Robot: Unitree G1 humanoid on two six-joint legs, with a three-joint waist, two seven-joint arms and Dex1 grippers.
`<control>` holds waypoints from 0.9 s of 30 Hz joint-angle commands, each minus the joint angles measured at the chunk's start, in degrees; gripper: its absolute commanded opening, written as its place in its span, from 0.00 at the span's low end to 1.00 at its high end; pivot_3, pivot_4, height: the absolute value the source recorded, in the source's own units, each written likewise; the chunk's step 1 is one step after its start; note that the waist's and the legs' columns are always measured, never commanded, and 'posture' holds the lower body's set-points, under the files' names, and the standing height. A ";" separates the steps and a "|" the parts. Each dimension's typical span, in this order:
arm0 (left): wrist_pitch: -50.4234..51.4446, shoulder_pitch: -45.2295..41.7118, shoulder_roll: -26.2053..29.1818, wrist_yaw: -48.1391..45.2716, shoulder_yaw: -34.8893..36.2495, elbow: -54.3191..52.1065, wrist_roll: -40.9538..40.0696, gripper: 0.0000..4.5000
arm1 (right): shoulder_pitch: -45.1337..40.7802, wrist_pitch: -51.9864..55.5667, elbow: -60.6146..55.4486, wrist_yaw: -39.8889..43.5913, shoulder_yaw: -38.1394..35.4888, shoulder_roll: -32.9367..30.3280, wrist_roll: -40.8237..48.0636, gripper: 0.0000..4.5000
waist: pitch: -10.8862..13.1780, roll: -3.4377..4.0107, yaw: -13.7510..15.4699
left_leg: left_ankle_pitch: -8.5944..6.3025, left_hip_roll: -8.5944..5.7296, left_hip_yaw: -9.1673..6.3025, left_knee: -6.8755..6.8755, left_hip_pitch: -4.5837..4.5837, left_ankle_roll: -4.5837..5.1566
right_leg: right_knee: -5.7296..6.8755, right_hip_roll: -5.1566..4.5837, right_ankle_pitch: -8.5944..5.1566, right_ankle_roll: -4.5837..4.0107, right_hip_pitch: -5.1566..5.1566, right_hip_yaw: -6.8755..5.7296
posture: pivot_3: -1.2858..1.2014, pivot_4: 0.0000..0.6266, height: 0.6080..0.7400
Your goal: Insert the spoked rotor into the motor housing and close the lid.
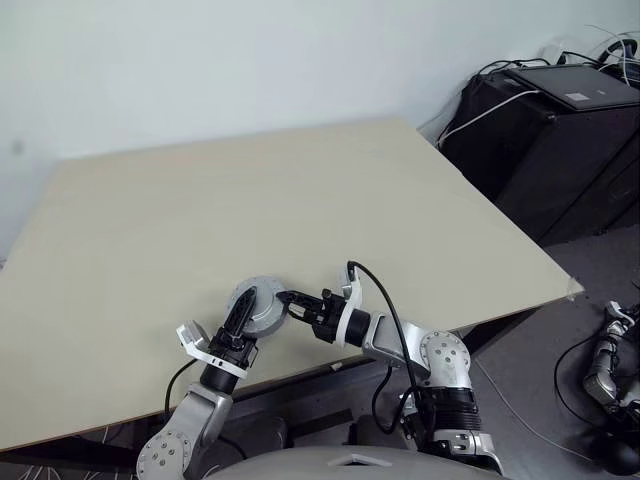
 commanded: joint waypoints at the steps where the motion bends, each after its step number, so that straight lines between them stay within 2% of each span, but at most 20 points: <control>1: -0.39 -0.82 -3.09 -1.01 0.08 -1.72 -0.93 0.50 | -2.34 -0.88 -1.35 1.91 -0.12 1.97 1.92 0.27 | 0.02 0.00 0.00 | 0.00 0.00 0.00 0.00 0.00 0.00 | 0.00 0.00 -0.01 0.02 0.00 0.00 | 0.52 0.00 1.00; 2: -0.40 -0.88 -3.02 -0.95 0.03 -1.69 -0.97 0.47 | -2.35 -0.93 -1.35 2.01 -0.10 1.95 1.82 0.27 | 0.02 0.00 0.00 | 0.00 0.00 0.00 0.00 0.00 0.00 | -0.01 0.00 -0.03 0.06 0.00 0.00 | 0.52 0.00 1.00; 12: -1.31 -1.78 -2.71 -0.41 -0.11 -1.75 -0.53 0.47 | -1.62 -5.00 -3.71 5.07 1.22 0.78 -6.00 0.27 | 0.04 0.02 0.01 | -0.01 0.00 0.01 0.00 -0.01 0.00 | -0.01 0.00 -0.05 0.08 0.00 0.00 | 0.52 0.00 1.00; 14: -2.76 -2.27 -3.09 0.11 0.11 -1.96 0.01 0.47 | -1.41 -5.49 -3.76 6.12 1.15 0.44 -6.85 0.43 | 0.04 0.02 0.02 | -0.01 0.00 0.01 0.00 -0.01 0.00 | -0.02 -0.01 -0.05 0.08 0.00 0.00 | 0.52 0.00 1.00; 22: -7.83 -5.55 -3.06 2.08 2.04 -3.54 -0.04 0.47 | 1.05 -5.84 -8.13 9.44 1.27 -3.10 -9.50 0.99 | 0.09 -0.04 0.18 | -0.02 -0.01 0.01 0.00 -0.01 -0.01 | -0.02 -0.02 -0.01 0.02 -0.01 0.00 | 0.52 0.00 1.00; 27: -11.14 -9.31 -1.23 4.75 5.55 -2.64 0.19 0.47 | 5.36 -15.73 -16.93 19.55 6.71 -10.83 -22.60 1.00 | 0.19 -0.15 0.39 | -0.02 -0.03 0.03 0.06 -0.04 0.01 | -0.05 -0.02 -0.03 0.20 0.01 -0.02 | 0.52 0.00 1.00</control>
